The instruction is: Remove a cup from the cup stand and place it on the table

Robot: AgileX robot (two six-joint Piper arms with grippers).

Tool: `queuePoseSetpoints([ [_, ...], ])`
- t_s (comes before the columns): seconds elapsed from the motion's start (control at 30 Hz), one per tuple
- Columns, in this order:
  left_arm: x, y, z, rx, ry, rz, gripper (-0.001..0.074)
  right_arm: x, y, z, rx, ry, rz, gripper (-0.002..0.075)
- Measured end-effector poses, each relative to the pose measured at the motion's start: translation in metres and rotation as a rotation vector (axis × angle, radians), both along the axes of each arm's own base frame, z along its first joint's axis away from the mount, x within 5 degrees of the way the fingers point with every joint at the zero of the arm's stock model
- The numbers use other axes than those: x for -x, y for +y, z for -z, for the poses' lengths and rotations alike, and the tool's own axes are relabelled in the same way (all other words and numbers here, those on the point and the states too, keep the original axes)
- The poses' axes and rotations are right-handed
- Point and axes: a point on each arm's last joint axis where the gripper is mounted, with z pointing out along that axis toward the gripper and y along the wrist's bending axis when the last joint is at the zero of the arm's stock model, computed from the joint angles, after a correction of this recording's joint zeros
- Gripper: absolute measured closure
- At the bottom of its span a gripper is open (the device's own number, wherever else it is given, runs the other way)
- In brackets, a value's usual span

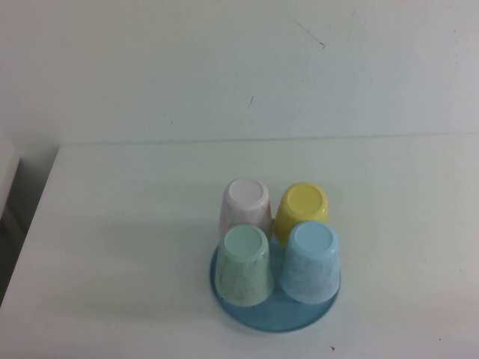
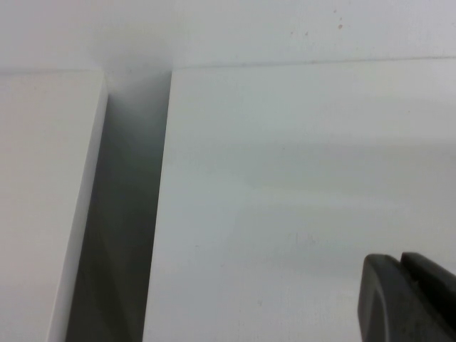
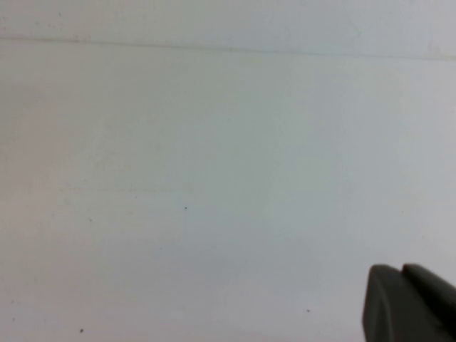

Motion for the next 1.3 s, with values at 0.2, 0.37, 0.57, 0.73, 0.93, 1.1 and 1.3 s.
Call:
queuePoseSetpoints([
  [0.2, -0.003, 0.001, -0.013, 0.009, -0.163, -0.008, 0.0738, -0.004, 0.0, -0.013, 0.018, -0.148, -0.009, 0.0729],
  [0.37, -0.003, 0.001, -0.033, 0.021, -0.385, -0.019, 0.0738, -0.005, 0.002, -0.037, 0.11, -0.41, -0.033, 0.0729],
  [0.57, 0.0, 0.003, -0.051, 0.032, -0.588, -0.028, 0.0738, 0.0, 0.003, -0.062, 0.229, -0.684, -0.037, 0.0729],
  [0.73, 0.003, 0.003, -0.059, 0.037, -0.681, -0.033, 0.0738, 0.004, 0.004, -0.072, 0.231, -0.799, -0.032, 0.0729],
  [0.93, 0.004, 0.003, -0.061, 0.038, -0.7, -0.034, 0.0738, 0.005, 0.004, -0.074, 0.226, -0.821, -0.029, 0.0729],
  [1.1, 0.003, 0.003, -0.06, 0.046, -0.69, -0.035, 0.0739, 0.003, 0.005, -0.069, 0.261, -0.764, -0.044, 0.0729],
  [1.3, 0.008, 0.002, -0.086, 0.046, -0.564, -0.021, 0.0738, 0.003, 0.002, -0.079, 0.249, -0.512, -0.037, 0.0729],
])
